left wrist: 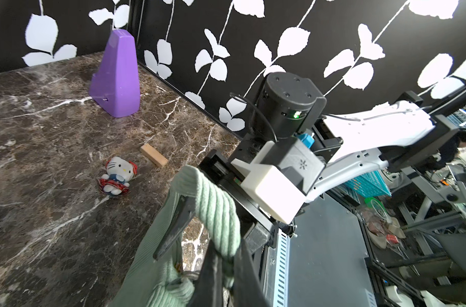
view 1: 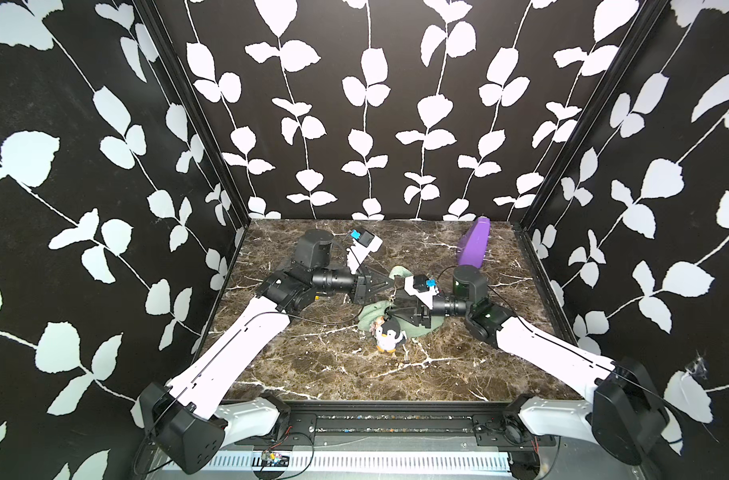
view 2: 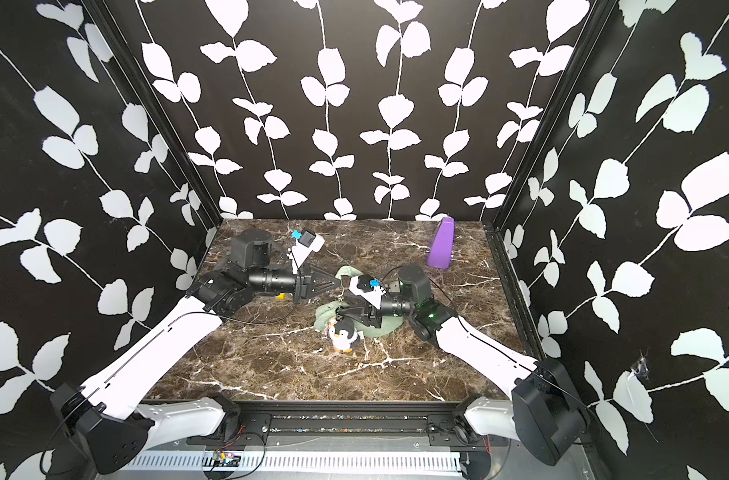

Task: Remove the decoration from the bag
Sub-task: Remove the decoration item from the bag.

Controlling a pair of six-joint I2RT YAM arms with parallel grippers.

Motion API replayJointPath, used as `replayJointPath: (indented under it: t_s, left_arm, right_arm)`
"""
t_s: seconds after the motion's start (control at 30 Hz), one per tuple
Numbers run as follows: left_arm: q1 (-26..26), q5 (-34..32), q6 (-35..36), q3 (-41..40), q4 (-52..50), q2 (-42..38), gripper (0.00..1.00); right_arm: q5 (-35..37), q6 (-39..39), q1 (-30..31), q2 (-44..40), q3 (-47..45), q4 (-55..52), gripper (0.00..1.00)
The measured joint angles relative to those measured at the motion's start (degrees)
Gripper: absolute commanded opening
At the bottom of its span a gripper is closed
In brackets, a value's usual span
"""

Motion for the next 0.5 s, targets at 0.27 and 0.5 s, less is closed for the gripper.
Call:
replayJointPath:
  t_s: [0.27, 0.5]
  left_arm:
    - [0.98, 1.86, 1.18, 0.37, -0.17, 1.14, 0.0]
    - [2.1, 5.68, 2.34, 0.39, -0.24, 2.1, 0.0]
  right_arm:
    - [-2.51, 0.11, 0.0, 0.0, 0.0, 0.57, 0.42]
    - [-2.47, 0.2, 0.0, -0.13, 0.0, 1.33, 0.27]
